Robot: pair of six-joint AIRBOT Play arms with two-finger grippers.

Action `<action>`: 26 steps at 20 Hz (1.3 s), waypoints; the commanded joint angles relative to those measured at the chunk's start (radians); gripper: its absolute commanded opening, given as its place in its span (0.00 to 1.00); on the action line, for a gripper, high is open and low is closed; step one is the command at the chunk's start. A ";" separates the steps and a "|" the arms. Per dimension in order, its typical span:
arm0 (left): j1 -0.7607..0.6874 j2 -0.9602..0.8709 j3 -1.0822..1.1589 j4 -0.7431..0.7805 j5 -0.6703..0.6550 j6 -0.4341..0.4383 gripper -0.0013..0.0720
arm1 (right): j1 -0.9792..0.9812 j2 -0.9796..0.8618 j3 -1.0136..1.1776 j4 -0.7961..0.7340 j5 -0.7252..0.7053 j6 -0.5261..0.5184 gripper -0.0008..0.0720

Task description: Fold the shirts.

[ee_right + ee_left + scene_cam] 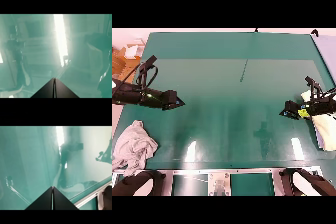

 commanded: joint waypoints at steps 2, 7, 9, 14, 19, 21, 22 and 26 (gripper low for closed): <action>0.000 0.001 0.000 0.000 0.001 0.001 0.05 | 0.000 0.001 0.000 0.000 0.000 0.000 0.03; 0.000 0.001 0.000 -0.009 0.106 0.000 0.05 | -0.001 0.001 0.000 -0.004 -0.011 -0.029 0.03; 0.000 0.001 0.000 -0.006 0.100 0.000 0.05 | 0.000 0.000 -0.001 -0.002 -0.019 -0.029 0.03; 0.001 -0.002 -0.001 0.890 -0.161 -0.354 0.05 | 0.001 -0.001 -0.002 0.000 -0.052 -0.029 0.03; 0.026 -0.001 -0.079 1.042 -0.315 -0.360 1.00 | 0.001 -0.004 -0.005 0.000 -0.053 -0.029 0.48; 0.026 -0.001 -0.204 1.029 -0.295 -0.357 1.00 | 0.001 -0.004 -0.005 0.000 -0.053 -0.029 0.48; 0.026 -0.002 -0.273 1.030 -0.280 -0.351 1.00 | 0.001 -0.004 -0.005 0.000 -0.056 -0.030 0.48; 0.026 -0.003 -0.474 1.041 -0.181 -0.291 1.00 | 0.001 -0.004 -0.005 0.000 -0.062 -0.029 0.48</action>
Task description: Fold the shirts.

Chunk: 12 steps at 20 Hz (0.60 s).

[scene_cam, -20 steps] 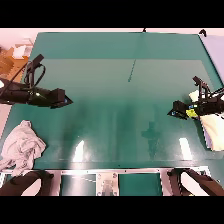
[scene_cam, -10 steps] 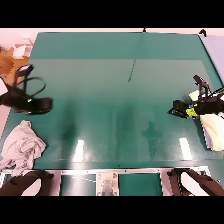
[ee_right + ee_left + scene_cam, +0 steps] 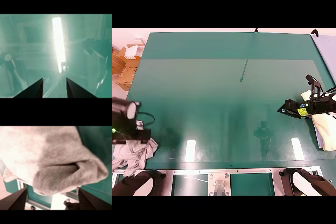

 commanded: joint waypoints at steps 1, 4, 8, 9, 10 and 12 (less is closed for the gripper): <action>0.001 -0.003 -0.158 0.042 0.121 0.039 1.00 | 0.001 -0.001 0.000 0.000 -0.006 0.000 0.48; 0.001 -0.052 -0.185 0.057 0.309 0.039 1.00 | 0.001 -0.001 0.000 0.000 -0.006 0.000 0.47; 0.001 -0.101 -0.161 0.083 0.360 0.043 0.06 | 0.001 -0.001 0.000 0.000 -0.006 0.000 0.47; 0.001 -0.101 -0.132 0.082 0.335 0.051 0.05 | 0.001 -0.001 0.000 0.000 -0.006 0.000 0.47; 0.001 -0.096 -0.096 0.076 0.305 0.069 0.05 | 0.001 -0.001 0.000 0.000 -0.006 0.000 0.47; 0.000 -0.095 0.024 0.046 0.220 0.123 0.05 | 0.001 -0.001 0.000 0.001 -0.006 0.000 0.47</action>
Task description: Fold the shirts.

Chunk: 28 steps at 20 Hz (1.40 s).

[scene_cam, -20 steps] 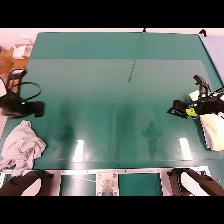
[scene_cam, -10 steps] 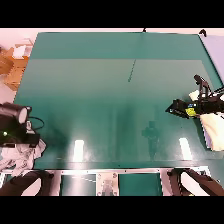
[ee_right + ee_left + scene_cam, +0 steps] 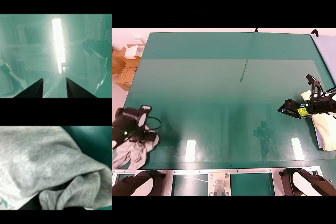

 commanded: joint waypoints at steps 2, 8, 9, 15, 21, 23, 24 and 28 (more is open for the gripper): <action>-0.040 -0.005 0.274 -0.095 -0.157 0.088 0.05 | 0.001 -0.001 0.000 0.002 0.000 0.000 0.47; -0.332 -0.027 0.721 -0.493 0.005 0.065 0.05 | 0.001 -0.001 0.000 0.004 0.000 0.001 0.47; -0.364 -0.054 0.728 -0.551 0.061 0.066 0.05 | 0.001 -0.001 0.000 0.004 0.000 0.001 0.47; -0.529 -0.436 0.729 -0.997 0.447 0.229 0.72 | 0.001 -0.001 0.000 0.004 0.000 0.001 0.60; -0.298 -0.491 0.808 -1.022 0.128 0.235 1.00 | 0.001 -0.001 0.000 0.023 0.001 0.004 0.67; -0.175 -0.491 0.829 -0.942 -0.016 0.233 1.00 | 0.022 -0.001 -0.015 0.053 0.006 0.003 0.67; -0.124 -0.491 0.821 -0.884 -0.064 0.230 1.00 | 0.047 -0.001 -0.039 0.053 0.004 0.003 0.67; 0.011 -0.496 0.693 -0.784 0.003 0.228 1.00 | 0.166 -0.024 -0.193 0.124 -0.137 0.003 0.67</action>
